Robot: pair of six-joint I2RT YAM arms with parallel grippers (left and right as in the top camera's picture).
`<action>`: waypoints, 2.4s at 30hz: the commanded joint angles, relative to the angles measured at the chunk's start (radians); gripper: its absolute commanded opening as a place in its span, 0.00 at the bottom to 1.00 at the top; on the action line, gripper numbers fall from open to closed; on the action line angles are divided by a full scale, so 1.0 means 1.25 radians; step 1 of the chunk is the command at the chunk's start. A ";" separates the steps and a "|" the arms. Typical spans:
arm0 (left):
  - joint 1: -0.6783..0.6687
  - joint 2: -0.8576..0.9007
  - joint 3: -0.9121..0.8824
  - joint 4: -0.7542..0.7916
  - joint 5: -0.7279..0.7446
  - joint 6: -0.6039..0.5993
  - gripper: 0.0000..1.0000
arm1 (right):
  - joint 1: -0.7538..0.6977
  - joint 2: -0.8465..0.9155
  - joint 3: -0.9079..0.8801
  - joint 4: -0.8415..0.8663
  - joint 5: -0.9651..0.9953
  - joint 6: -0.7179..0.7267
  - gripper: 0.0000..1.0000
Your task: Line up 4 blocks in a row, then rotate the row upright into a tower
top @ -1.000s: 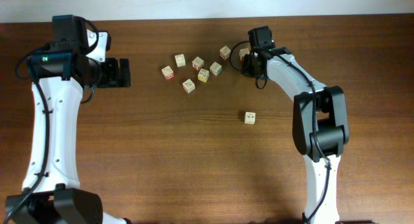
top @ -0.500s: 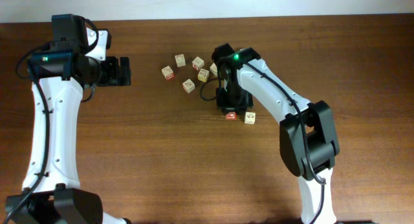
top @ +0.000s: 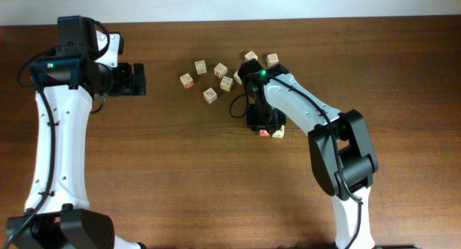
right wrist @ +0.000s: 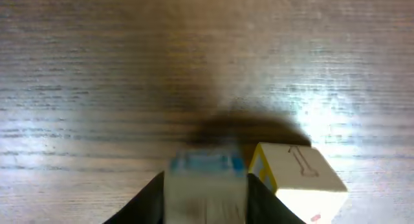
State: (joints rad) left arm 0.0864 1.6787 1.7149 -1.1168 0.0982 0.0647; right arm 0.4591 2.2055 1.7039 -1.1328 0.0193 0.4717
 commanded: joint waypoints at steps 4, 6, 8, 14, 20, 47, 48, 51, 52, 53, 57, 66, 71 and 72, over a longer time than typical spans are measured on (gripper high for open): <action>0.000 0.006 0.013 0.001 0.012 0.015 0.99 | -0.002 -0.006 0.005 -0.009 -0.006 -0.005 0.43; 0.000 0.006 0.013 0.001 0.012 0.016 0.99 | -0.002 -0.008 0.084 -0.018 -0.009 -0.031 0.43; 0.000 0.006 0.013 0.001 0.012 0.015 0.99 | -0.002 -0.008 0.210 0.029 -0.061 -0.050 0.46; 0.000 0.006 0.013 0.001 0.011 0.016 0.99 | 0.059 0.076 0.217 0.312 -0.154 -0.272 0.61; 0.000 0.006 0.013 0.001 0.011 0.016 0.99 | 0.089 0.154 0.217 0.383 -0.153 -0.396 0.62; 0.001 0.006 0.013 0.000 0.011 0.016 0.99 | 0.058 0.019 0.067 -0.004 -0.001 0.076 0.23; 0.001 0.006 0.013 0.001 0.011 0.016 0.99 | 0.055 0.020 0.057 0.012 0.007 0.076 0.24; 0.001 0.006 0.013 0.001 0.011 0.016 0.99 | 0.051 0.020 0.055 0.032 0.016 0.076 0.24; 0.001 0.006 0.013 0.000 0.011 0.016 0.99 | 0.051 0.020 0.055 0.036 0.016 0.075 0.30; 0.001 0.006 0.013 0.001 0.011 0.016 0.99 | 0.051 0.020 0.055 0.042 0.016 0.075 0.33; 0.001 0.006 0.013 0.000 0.011 0.016 0.99 | 0.050 0.020 0.055 0.048 0.016 0.069 0.44; 0.001 0.006 0.013 0.000 0.011 0.016 0.99 | 0.025 0.032 0.211 0.241 0.013 0.065 0.62; 0.001 0.006 0.013 0.000 0.011 0.016 0.99 | 0.027 0.129 0.211 0.390 0.076 0.193 0.61; 0.001 0.006 0.013 0.000 0.011 0.016 0.99 | 0.027 0.147 0.211 0.401 0.076 0.192 0.61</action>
State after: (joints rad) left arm 0.0864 1.6791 1.7149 -1.1156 0.1017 0.0647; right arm 0.4911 2.3566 1.9598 -0.6495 0.0853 0.6846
